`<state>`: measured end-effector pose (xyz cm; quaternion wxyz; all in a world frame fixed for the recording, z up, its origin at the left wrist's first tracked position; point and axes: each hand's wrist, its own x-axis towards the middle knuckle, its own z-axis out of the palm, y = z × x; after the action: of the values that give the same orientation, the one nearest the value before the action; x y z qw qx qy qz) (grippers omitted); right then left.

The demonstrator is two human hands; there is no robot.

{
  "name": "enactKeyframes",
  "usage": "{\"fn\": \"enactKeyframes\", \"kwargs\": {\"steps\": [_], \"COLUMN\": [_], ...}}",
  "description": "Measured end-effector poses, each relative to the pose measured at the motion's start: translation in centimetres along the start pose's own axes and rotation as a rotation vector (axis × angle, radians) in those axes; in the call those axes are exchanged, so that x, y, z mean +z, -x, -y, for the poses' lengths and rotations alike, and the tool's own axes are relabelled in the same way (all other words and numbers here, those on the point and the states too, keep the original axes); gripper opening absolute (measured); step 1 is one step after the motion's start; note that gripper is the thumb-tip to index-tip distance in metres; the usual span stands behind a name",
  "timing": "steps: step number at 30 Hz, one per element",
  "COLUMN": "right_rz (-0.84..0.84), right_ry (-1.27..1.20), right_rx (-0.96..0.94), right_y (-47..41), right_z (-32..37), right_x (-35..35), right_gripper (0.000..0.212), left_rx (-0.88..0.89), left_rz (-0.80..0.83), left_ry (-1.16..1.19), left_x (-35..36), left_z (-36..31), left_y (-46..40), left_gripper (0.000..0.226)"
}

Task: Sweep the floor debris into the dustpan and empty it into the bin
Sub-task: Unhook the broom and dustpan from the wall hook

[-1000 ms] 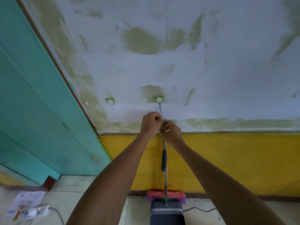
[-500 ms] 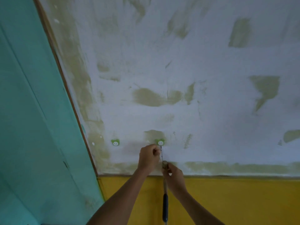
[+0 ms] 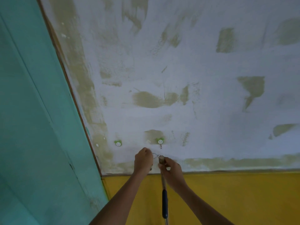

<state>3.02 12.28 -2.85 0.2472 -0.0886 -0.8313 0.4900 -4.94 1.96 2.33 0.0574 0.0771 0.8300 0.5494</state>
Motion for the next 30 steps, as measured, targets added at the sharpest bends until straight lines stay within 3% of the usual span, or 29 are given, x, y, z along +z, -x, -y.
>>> {"fn": "enactKeyframes", "kwargs": {"steps": [3, 6, 11, 20, 26, 30], "right_rz": [0.009, 0.028, 0.061, 0.043, -0.104, -0.227], "right_ry": [-0.006, -0.006, -0.003, -0.095, -0.137, -0.114], "right_rx": [-0.024, -0.043, -0.040, 0.003, 0.029, 0.188], "right_y": [0.3, 0.6, 1.4, 4.0, 7.7, 13.9], "right_z": [0.8, 1.5, 2.2, 3.4, 5.9, 5.7], "right_x": [-0.5, -1.0, -1.9, -3.7, -4.5, -4.1], "right_gripper": [0.004, 0.011, 0.019, 0.017, 0.016, 0.041], "left_rx": [-0.368, -0.475, -0.050, 0.106, 0.180, 0.281], "left_rz": [0.086, 0.257, 0.398, 0.353, 0.378, 0.433], "left_ry": [0.007, 0.038, -0.308, -0.325, -0.420, -0.367], "left_x": [0.1, 1.0, 2.7, 2.9, 1.4, 0.3], "left_z": [2.2, 4.0, 4.0, 1.8, -0.2, -0.3], "left_y": [1.3, 3.1, 5.1, 7.4, 10.3, 13.4], "left_gripper": [0.025, 0.022, 0.015, 0.013, 0.020, 0.014]}}
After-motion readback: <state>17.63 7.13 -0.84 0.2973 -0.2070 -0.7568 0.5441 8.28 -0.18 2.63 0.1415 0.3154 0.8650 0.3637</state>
